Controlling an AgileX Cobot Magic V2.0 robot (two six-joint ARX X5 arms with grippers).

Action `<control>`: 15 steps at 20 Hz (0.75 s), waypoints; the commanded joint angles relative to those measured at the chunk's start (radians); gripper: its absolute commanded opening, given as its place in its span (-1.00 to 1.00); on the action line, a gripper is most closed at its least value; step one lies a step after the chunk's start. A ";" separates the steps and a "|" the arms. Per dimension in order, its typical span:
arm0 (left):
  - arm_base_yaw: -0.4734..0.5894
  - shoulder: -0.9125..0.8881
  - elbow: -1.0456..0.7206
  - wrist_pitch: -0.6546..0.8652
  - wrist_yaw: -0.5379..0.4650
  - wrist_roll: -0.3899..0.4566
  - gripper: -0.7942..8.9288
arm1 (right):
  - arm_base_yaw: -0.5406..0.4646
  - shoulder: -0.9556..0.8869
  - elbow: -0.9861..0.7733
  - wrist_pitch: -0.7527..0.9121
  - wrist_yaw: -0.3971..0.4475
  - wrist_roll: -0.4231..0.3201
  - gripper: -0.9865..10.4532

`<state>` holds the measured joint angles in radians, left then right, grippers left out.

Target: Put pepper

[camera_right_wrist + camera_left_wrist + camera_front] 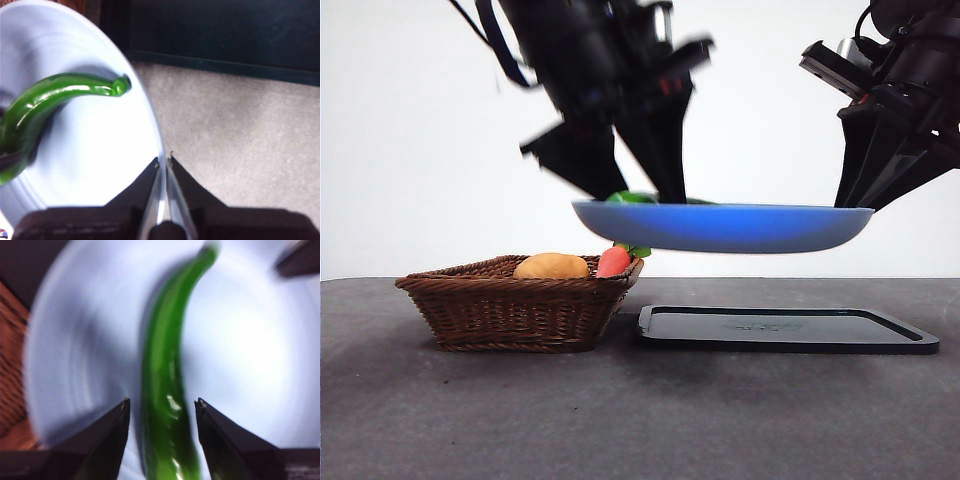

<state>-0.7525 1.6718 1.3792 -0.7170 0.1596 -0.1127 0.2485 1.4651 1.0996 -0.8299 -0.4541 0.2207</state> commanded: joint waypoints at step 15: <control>-0.011 -0.578 0.017 -0.008 0.000 0.008 -0.35 | -0.188 0.101 0.042 0.199 0.018 0.070 -0.82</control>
<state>-0.7536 1.0847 1.3796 -0.7288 0.1596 -0.1127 0.0578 1.5505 1.1191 -0.6453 -0.4339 0.2745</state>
